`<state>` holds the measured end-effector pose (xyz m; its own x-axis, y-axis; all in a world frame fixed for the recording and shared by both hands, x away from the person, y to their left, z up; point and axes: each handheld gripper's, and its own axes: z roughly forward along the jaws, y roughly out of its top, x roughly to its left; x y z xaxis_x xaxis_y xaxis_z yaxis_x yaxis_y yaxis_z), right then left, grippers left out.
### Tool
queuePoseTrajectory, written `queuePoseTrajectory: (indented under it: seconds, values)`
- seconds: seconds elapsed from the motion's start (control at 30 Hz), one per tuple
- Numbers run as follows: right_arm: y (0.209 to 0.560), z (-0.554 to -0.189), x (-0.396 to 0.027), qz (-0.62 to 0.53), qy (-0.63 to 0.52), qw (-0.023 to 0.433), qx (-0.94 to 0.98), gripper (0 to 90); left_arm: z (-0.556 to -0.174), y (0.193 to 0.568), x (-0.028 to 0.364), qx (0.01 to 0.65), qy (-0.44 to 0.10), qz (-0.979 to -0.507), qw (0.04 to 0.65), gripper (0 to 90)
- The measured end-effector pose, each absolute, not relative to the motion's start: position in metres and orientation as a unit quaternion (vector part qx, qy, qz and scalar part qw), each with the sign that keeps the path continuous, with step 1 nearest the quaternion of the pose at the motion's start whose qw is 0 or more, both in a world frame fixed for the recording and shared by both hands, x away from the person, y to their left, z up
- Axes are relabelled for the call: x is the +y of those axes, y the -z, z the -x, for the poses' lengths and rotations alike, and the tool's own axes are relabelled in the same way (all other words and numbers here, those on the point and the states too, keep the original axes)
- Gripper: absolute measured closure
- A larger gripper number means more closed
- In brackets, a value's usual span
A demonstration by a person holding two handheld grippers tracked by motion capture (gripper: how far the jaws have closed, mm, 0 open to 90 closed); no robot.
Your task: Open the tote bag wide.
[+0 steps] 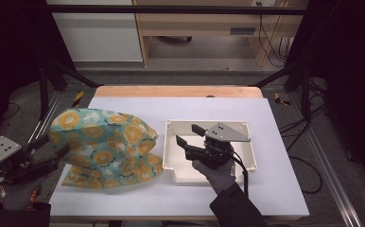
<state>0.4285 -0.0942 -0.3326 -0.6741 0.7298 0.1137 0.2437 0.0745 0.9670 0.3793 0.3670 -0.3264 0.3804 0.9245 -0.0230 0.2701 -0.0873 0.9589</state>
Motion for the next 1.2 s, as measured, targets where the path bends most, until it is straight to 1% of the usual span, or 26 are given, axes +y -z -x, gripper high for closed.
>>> queuePoseTrajectory:
  seconds: [0.1, 0.43, 0.87, 1.2]
  values:
    - [0.33, -0.431, -0.083, -0.339, -0.588, 0.201, 0.707, 36.9, -0.382, 0.328, 0.366, 0.457, -0.327, -0.663, 0.494, 24.9]
    - [0.323, -0.44, -0.046, -0.318, -0.595, 0.182, 0.716, 37.9, -0.385, 0.335, 0.365, 0.465, -0.319, -0.661, 0.495, 30.1]
    - [0.326, -0.455, 0.003, -0.293, -0.585, 0.16, 0.739, 42.4, -0.385, 0.341, 0.37, 0.47, -0.321, -0.663, 0.487, 45.1]
    - [0.327, -0.463, 0.02, -0.293, -0.583, 0.149, 0.743, 45.3, -0.387, 0.345, 0.368, 0.471, -0.319, -0.666, 0.482, 54.1]
